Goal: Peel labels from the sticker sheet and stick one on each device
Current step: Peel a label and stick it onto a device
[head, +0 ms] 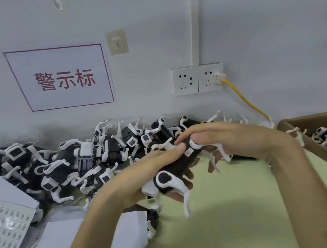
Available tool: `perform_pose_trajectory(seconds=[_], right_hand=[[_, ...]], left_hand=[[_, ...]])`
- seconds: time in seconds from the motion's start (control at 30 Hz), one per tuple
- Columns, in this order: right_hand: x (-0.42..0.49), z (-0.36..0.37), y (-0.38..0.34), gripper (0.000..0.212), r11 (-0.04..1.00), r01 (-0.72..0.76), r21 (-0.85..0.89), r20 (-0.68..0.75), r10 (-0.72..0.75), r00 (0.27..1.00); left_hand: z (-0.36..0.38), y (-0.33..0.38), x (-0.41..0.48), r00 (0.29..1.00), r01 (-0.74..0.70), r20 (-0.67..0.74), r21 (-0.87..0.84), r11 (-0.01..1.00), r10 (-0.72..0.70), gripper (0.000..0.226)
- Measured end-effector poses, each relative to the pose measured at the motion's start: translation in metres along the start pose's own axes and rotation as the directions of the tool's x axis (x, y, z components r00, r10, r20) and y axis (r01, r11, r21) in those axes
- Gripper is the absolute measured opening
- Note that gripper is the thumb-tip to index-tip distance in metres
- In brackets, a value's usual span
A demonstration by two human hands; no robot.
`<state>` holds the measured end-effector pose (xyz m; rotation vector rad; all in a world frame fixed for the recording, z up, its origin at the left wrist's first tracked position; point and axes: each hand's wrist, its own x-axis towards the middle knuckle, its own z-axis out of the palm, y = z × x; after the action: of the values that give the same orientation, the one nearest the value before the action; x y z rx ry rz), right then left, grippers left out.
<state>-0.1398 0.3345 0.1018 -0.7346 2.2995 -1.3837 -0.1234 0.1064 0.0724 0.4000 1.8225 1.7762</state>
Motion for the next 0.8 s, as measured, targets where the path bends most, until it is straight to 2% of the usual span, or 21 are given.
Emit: perform_pose_trajectory(seconds=[0.07,0.13,0.2,0.23,0.27,0.3,0.33,0.37,0.4,0.43,0.5,0.57,0.63,0.7,0.8], right_hand=[[-0.001,-0.007,0.013,0.032,0.979,-0.019,0.203,-0.071,0.034,0.997],[-0.007,-0.021,0.027,0.035,0.925,-0.026,0.379,-0.238,0.124,0.963],[-0.02,-0.042,0.043,0.039,0.801,0.122,0.586,-0.43,0.18,0.885],[-0.028,-0.054,0.051,0.044,0.652,0.282,0.704,-0.51,0.187,0.84],[-0.037,-0.064,0.058,0.05,0.416,0.469,0.779,-0.574,0.171,0.801],[-0.046,-0.073,0.065,0.057,0.144,0.616,0.775,-0.632,0.123,0.765],[-0.054,-0.081,0.07,0.066,-0.082,0.691,0.718,-0.688,0.066,0.722],[-0.059,-0.087,0.075,0.072,-0.212,0.724,0.656,-0.736,0.035,0.677],[-0.062,-0.091,0.078,0.074,-0.228,0.759,0.61,-0.771,0.052,0.635],[-0.063,-0.093,0.081,0.071,-0.168,0.801,0.575,-0.797,0.109,0.595],[-0.058,-0.09,0.086,0.06,0.036,0.833,0.552,-0.812,0.25,0.528],[-0.051,-0.082,0.088,0.046,0.225,0.774,0.592,-0.796,0.318,0.516],[-0.041,-0.076,0.087,0.036,0.39,0.669,0.632,-0.774,0.337,0.535],[-0.03,-0.07,0.079,0.03,0.507,0.57,0.647,-0.755,0.32,0.573],[-0.011,-0.056,0.066,0.026,0.645,0.438,0.627,-0.721,0.268,0.638]], left_hand=[[-0.012,-0.001,0.006,0.989,-0.02,-0.145,-0.032,0.999,0.015,0.074],[-0.03,-0.004,0.01,0.943,-0.118,-0.313,-0.003,0.993,0.111,0.071],[-0.051,-0.005,0.008,0.917,-0.189,-0.347,0.05,0.981,0.195,0.073],[-0.059,-0.006,0.007,0.923,-0.2,-0.322,0.064,0.978,0.21,0.074],[-0.066,-0.006,0.006,0.931,-0.201,-0.297,0.072,0.977,0.213,0.075],[-0.072,-0.005,0.006,0.934,-0.198,-0.286,0.081,0.977,0.213,0.075],[-0.076,-0.004,0.007,0.936,-0.195,-0.279,0.094,0.976,0.214,0.075],[-0.078,-0.004,0.008,0.935,-0.188,-0.283,0.109,0.976,0.212,0.075],[-0.079,-0.004,0.009,0.933,-0.173,-0.295,0.134,0.976,0.206,0.073],[-0.08,-0.005,0.008,0.928,-0.157,-0.31,0.176,0.972,0.206,0.069],[-0.08,-0.009,0.004,0.922,-0.124,-0.312,0.322,0.938,0.23,0.069],[-0.076,-0.014,-0.001,0.943,-0.018,-0.276,0.512,0.859,0.185,0.074],[-0.07,-0.017,-0.001,0.955,0.135,-0.286,0.667,0.733,0.084,0.066],[-0.065,-0.019,0.003,0.946,0.228,-0.32,0.77,0.596,0.052,0.057],[-0.054,-0.024,0.01,0.941,0.313,-0.339,0.848,0.427,-0.016,0.07]])
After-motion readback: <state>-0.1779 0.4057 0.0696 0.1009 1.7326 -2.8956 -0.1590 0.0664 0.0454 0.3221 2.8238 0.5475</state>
